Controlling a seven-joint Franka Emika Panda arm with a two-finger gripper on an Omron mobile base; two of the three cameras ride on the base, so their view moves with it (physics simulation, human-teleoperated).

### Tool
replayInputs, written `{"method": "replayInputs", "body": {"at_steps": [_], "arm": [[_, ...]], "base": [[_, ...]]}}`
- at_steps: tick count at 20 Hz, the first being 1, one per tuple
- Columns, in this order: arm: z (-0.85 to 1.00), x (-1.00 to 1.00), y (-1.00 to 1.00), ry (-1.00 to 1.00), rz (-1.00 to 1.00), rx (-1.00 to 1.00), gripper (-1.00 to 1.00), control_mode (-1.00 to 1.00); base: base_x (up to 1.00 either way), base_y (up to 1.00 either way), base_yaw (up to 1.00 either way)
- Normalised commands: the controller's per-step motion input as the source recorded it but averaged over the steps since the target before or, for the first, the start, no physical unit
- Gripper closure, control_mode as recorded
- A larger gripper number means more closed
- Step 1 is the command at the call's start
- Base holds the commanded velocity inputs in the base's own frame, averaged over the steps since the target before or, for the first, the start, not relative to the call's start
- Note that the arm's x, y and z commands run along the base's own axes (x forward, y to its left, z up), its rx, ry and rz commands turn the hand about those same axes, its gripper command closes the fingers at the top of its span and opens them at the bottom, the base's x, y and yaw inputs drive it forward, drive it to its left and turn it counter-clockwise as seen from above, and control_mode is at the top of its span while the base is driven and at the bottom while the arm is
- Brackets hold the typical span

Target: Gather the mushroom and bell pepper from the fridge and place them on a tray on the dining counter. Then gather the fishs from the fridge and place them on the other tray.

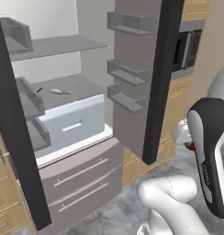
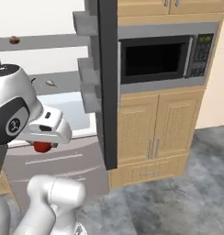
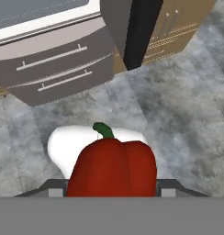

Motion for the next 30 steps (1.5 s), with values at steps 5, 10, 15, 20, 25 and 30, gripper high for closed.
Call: {"method": "replayInputs", "body": {"at_steps": [5, 10, 15, 20, 25, 30], "arm": [[0.00, 0.00, 0.00, 0.00, 0.00, 0.00, 1.00, 1.00], [0.00, 0.00, 0.00, 0.00, 0.00, 0.00, 1.00, 1.00], [0.00, 0.00, 0.00, 0.00, 0.00, 0.00, 1.00, 1.00], [0.00, 0.00, 0.00, 0.00, 0.00, 0.00, 1.00, 1.00], [0.00, 0.00, 0.00, 0.00, 0.00, 0.00, 1.00, 1.00], [0.00, 0.00, 0.00, 0.00, 0.00, 0.00, 1.00, 1.00]], "base": [[-0.29, -0.10, -0.69], [-0.08, -0.23, -0.73], [0.00, -0.24, -0.72], [0.02, -0.35, -0.68], [0.08, -0.33, -0.66], [0.59, -0.04, -0.26]]}}
